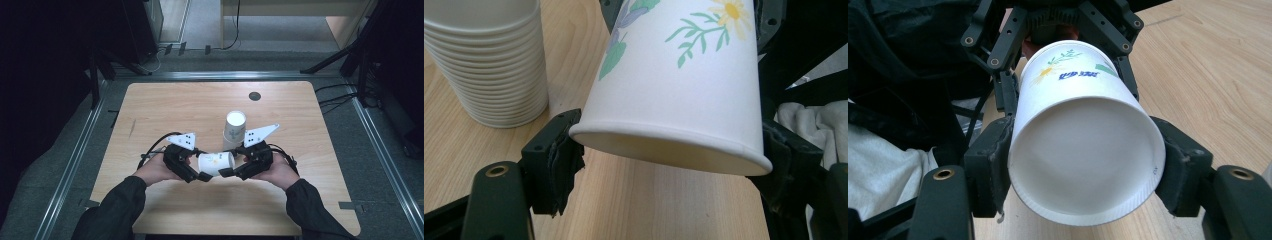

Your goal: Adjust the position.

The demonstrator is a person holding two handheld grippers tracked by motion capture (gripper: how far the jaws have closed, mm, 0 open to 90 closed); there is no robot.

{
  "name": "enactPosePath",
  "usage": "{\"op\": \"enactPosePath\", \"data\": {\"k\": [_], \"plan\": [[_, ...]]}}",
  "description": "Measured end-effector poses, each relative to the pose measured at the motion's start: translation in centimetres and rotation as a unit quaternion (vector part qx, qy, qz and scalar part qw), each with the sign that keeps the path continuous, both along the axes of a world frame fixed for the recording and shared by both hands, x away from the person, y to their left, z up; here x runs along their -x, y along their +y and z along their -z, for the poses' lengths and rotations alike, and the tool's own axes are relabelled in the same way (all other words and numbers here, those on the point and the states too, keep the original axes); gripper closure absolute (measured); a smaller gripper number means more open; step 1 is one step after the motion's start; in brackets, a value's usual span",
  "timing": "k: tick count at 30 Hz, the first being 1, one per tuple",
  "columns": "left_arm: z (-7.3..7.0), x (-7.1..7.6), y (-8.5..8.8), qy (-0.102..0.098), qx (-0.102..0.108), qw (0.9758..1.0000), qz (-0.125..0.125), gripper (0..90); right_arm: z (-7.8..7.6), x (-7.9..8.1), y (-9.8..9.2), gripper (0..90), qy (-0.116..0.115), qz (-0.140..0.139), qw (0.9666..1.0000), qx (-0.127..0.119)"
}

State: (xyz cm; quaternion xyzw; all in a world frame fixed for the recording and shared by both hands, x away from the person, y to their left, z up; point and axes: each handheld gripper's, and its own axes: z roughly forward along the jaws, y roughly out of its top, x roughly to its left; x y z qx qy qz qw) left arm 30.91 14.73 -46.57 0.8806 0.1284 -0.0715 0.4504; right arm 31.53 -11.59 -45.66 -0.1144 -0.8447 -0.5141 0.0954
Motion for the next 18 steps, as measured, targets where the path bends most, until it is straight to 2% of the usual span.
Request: {"op": "enactPosePath", "data": {"k": [6, 9, 11, 16, 18], "plan": [[-0.1, 0.01, 0.08, -0.001, 0.003, 1.0, 0.0, 22.7, -0.07, 0.05, -0.04, 32.9, -0.002, 0.0, 1.0, -0.002], [-0.17, 0.01, 0.14, -0.001, 0.008, 1.0, 0.0, 22.8, -0.07, 0.18, 0.04, 26.6, -0.011, -0.005, 0.9999, -0.003], [-0.22, 0.01, 0.18, -0.001, 0.009, 1.0, 0.001, 22.9, -0.05, 0.27, 0.15, 25.5, -0.011, -0.006, 0.9999, 0.001], [-0.41, -0.03, 0.52, 0.002, 0.014, 0.9999, -0.003, 23.0, 0.02, 0.17, 0.17, 24.2, -0.016, 0.003, 0.9998, 0.009], [-0.7, -0.11, 0.71, -0.003, 0.006, 1.0, -0.005, 22.9, -0.03, 0.09, -0.05, 24.2, -0.016, 0.007, 0.9998, 0.009]]}}
